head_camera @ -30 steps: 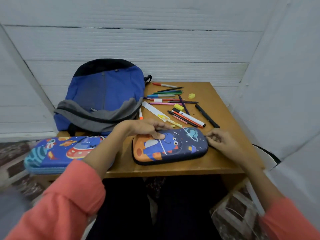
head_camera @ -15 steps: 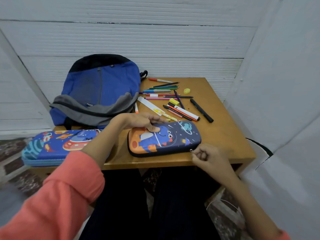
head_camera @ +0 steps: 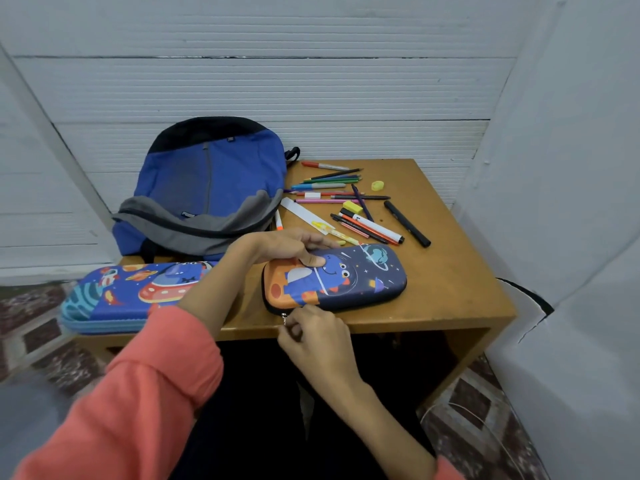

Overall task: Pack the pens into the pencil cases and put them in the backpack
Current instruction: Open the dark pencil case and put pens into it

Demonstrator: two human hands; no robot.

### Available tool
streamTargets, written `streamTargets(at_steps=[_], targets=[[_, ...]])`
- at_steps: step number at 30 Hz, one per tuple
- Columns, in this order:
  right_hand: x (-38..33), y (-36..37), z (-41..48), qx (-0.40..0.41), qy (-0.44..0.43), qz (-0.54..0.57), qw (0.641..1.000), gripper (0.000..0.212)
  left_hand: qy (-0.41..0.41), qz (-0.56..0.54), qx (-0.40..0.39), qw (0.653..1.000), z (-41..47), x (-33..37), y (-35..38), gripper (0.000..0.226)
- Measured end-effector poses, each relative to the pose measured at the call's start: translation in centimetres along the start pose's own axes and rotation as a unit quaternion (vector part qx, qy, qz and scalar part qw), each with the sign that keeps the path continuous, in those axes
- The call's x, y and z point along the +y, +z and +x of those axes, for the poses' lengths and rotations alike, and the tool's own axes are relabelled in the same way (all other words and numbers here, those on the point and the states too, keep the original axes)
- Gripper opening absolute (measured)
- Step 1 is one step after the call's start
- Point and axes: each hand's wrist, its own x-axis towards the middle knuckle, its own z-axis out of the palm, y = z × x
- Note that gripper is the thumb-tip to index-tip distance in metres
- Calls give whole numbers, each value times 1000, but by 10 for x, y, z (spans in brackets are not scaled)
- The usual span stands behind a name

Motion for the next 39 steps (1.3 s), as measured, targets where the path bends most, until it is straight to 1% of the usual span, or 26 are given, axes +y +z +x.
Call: streamTargets(at_steps=[2, 4, 5, 7, 8, 10, 12, 13, 14, 15, 17, 19, 22, 23, 24, 26, 28, 31, 33, 35, 37, 39], targets=[[2, -7, 2, -15, -1, 3, 1000, 19, 11, -1, 18, 1000, -2, -3, 0, 41], [8, -21, 4, -23, -10, 14, 1000, 21, 26, 33, 45, 998, -4, -7, 1, 34], [12, -30, 7, -21, -11, 27, 999, 21, 34, 65, 64, 995, -6, -10, 2, 34], [22, -52, 18, -11, -22, 50, 998, 21, 54, 122, 110, 985, -9, -18, 4, 40], [27, -63, 25, -19, -30, 37, 999, 28, 64, 127, 128, 982, -12, -24, 6, 43], [39, -83, 44, -73, -50, -34, 996, 55, 71, 113, 152, 979, -19, -34, 10, 44], [52, -93, 62, -148, -65, -107, 981, 85, 61, 101, 178, 977, -26, -42, 14, 44], [58, -94, 67, -188, -65, -134, 971, 97, 59, 95, 198, 974, -30, -45, 18, 44], [64, -93, 71, -218, -64, -153, 962, 104, 62, 94, 220, 969, -32, -47, 21, 44], [70, -92, 73, -232, -67, -162, 957, 107, 69, 96, 244, 963, -34, -48, 26, 45], [76, -91, 75, -226, -79, -164, 957, 104, 74, 96, 285, 951, -39, -49, 34, 46], [80, -93, 76, -222, -83, -169, 957, 101, 68, 87, 325, 939, -43, -50, 41, 37], [91, -102, 76, -216, -62, -186, 956, 101, 71, 91, 389, 914, -49, -54, 49, 18], [96, -106, 75, -213, -53, -186, 958, 101, 78, 101, 408, 904, -51, -53, 53, 18], [100, -110, 75, -212, -43, -185, 959, 102, 86, 111, 420, 897, -52, -53, 55, 23], [107, -118, 73, -214, -26, -180, 960, 105, 84, 144, 406, 899, -54, -50, 63, 36], [111, -121, 72, -212, -25, -171, 962, 106, 64, 206, 377, 901, -57, -44, 74, 48], [112, -121, 71, -210, -26, -164, 964, 105, 13, 284, 351, 892, -57, -32, 94, 54], [111, -121, 70, -206, -23, -164, 964, 106, -15, 334, 363, 870, -54, -27, 104, 54], [111, -119, 69, -203, -24, -166, 965, 106, -28, 362, 383, 849, -52, -25, 109, 47], [112, -119, 69, -200, -26, -165, 966, 105, -21, 374, 381, 845, -52, -27, 108, 39], [113, -119, 69, -200, -24, -159, 966, 105, -3, 387, 355, 851, -54, -29, 107, 36]])
